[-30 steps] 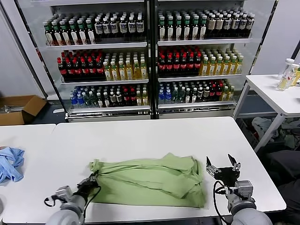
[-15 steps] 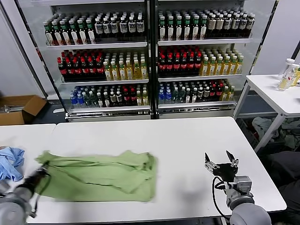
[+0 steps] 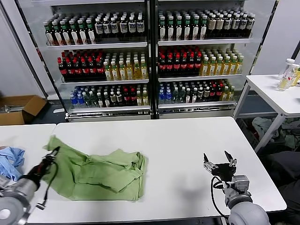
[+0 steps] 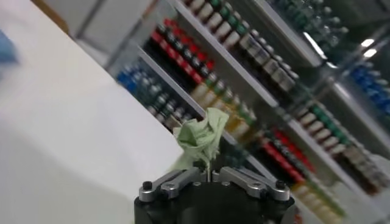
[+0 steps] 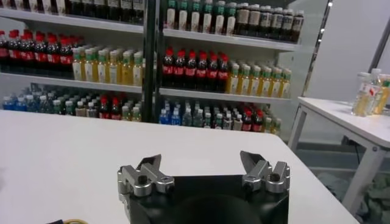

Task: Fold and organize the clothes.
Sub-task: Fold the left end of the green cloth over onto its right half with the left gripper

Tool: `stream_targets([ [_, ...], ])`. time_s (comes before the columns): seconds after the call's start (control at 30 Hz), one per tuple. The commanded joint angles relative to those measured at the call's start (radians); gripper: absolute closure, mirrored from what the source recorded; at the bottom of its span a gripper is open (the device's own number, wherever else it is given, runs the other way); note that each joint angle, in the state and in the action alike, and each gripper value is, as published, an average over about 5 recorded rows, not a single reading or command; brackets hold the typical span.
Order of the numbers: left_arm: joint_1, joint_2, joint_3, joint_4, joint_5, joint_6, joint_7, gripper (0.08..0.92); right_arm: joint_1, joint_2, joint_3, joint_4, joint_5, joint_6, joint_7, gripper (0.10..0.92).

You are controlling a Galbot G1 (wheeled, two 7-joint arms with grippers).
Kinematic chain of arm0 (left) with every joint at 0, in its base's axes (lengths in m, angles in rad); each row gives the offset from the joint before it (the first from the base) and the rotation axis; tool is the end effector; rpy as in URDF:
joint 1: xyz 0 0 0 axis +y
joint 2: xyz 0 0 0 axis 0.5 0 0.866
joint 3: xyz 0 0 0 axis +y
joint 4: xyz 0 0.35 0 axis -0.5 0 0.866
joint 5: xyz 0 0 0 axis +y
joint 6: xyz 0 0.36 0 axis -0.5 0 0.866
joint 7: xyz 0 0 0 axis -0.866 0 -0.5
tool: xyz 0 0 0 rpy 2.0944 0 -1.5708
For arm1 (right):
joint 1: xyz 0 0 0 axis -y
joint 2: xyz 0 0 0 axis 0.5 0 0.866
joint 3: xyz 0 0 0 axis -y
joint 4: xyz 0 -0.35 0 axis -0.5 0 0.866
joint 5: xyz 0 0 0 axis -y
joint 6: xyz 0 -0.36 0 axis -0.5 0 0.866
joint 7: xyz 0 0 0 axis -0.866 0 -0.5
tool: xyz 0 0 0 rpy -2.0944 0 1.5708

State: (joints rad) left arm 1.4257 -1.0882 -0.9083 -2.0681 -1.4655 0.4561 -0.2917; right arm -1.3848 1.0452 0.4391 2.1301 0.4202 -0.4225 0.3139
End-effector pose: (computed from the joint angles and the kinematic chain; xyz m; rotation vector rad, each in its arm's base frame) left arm 0.2345 0.1879 -0.2039 0.0611 -2.6278 1.1161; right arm 0.2371 -0.0575 -0.2427 0.0160 -2.8615 0.1966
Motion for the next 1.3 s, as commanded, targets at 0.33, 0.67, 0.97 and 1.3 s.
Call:
stream_targets([
  [0.33,-0.188,-0.127,0.482,0.027,0.09,-0.014,-0.029,0.904,0.021,0.001,-0.007,-0.024,0.0,0.005,-0.005,0.203],
  [0.67,-0.184,-0.118,0.597,0.072,0.266,0.009,0.022,0.904,0.036,0.002,-0.011,-0.034,0.002,0.007,-0.007,0.202],
  [0.97,-0.195,-0.102,0.606,0.06,0.329,0.036,0.17,0.734,0.046,0.007,-0.021,-0.043,0.002,0.011,-0.004,0.202],
  [1.3,-0.083,-0.061,0.411,-0.043,0.37,0.017,0.15,0.449,0.046,0.014,-0.019,-0.039,0.003,0.016,-0.005,0.202],
])
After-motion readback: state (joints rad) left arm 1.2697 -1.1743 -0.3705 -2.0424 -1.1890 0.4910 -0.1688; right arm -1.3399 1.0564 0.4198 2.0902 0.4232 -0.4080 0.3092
